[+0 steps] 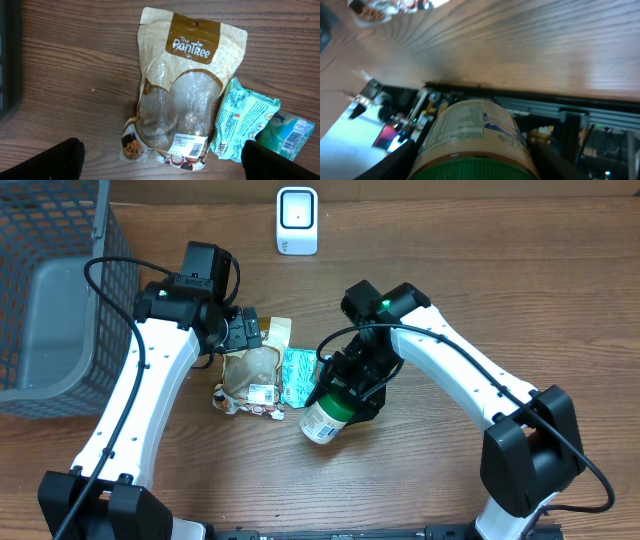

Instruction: Scan the item barcode

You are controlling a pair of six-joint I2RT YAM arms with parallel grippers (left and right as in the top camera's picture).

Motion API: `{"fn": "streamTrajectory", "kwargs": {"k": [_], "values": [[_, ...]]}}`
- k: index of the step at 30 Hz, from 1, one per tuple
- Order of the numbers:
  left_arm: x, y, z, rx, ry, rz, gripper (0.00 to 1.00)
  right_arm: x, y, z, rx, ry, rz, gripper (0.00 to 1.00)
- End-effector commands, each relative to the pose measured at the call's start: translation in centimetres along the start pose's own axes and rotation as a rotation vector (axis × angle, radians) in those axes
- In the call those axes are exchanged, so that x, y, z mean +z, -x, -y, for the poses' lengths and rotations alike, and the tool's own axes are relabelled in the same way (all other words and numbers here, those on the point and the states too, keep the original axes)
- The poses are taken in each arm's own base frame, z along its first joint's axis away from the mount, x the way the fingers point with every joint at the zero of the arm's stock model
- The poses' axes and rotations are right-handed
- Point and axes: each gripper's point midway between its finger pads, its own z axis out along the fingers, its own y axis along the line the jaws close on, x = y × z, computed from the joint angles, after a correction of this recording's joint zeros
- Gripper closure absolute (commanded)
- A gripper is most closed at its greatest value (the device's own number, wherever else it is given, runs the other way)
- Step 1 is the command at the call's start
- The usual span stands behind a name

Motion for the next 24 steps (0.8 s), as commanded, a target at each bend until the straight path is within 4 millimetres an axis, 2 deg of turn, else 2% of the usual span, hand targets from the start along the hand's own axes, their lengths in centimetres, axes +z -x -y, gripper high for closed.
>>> {"fn": "streamTrajectory", "kwargs": {"k": [1, 10, 24], "values": [[-0.45, 0.41, -0.01, 0.0, 0.002, 0.019, 0.0, -0.76, -1.78, -2.11, -0.032, 0.095, -0.071, 0.46], [-0.45, 0.41, -0.01, 0.0, 0.002, 0.019, 0.0, -0.92, -2.67, -2.77, -0.029, 0.137, -0.121, 0.47], [-0.45, 0.41, -0.01, 0.0, 0.002, 0.019, 0.0, -0.93, -2.69, -2.82, -0.03, 0.139, -0.123, 0.47]]}}
